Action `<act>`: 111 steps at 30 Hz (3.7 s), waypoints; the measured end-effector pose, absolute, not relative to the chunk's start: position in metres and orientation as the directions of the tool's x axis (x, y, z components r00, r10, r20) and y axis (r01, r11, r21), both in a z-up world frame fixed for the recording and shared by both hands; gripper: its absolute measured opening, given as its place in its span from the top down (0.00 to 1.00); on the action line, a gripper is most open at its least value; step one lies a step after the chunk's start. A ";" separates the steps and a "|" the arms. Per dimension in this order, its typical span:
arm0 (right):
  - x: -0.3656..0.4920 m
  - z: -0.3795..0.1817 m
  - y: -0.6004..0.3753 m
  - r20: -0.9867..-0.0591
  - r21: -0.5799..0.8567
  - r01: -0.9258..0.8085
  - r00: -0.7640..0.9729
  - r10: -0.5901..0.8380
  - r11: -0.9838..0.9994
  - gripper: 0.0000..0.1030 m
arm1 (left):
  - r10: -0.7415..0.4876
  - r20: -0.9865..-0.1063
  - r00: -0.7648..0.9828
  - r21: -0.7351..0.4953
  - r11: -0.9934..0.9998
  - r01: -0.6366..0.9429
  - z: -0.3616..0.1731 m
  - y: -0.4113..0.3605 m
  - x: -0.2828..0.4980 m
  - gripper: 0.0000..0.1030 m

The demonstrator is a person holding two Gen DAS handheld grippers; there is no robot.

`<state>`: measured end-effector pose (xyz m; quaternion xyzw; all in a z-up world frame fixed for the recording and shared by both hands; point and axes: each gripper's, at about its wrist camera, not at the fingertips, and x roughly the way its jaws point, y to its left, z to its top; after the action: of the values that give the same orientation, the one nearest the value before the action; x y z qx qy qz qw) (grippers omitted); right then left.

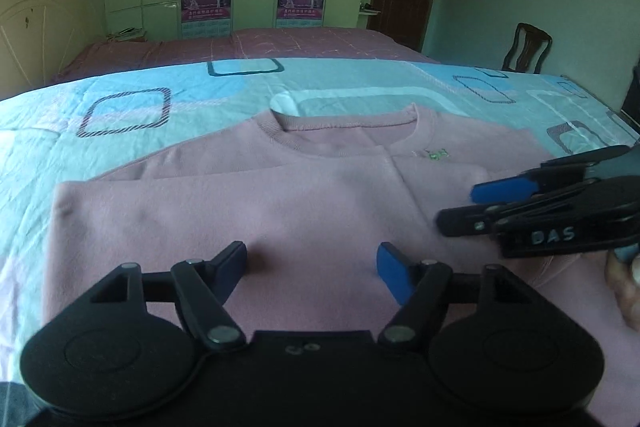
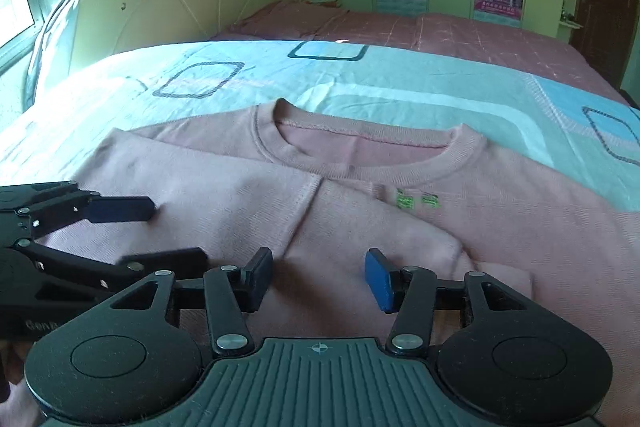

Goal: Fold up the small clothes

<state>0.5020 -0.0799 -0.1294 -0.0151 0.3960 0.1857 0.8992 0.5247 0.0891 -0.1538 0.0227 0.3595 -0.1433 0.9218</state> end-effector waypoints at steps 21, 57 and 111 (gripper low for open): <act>0.435 -0.127 -0.141 -0.738 0.148 -0.200 0.630 0.242 0.969 0.51 | -0.129 -0.661 0.740 -0.026 0.989 0.148 -0.152 0.149 0.437 0.31; 0.359 -0.109 -0.206 -0.717 0.257 -0.181 0.623 0.313 0.949 0.49 | 0.025 -0.675 0.737 0.133 0.987 0.088 -0.137 0.126 0.364 0.05; 0.178 -0.152 -0.378 -0.438 0.869 0.123 0.642 0.629 0.480 0.72 | -0.449 -0.574 0.685 -0.689 0.717 -0.106 -0.164 0.180 0.186 0.78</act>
<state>0.1777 -0.3777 -0.1523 0.4825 0.3897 0.1652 0.7668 0.1857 0.1800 -0.1644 -0.3618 0.3836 -0.1018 0.8435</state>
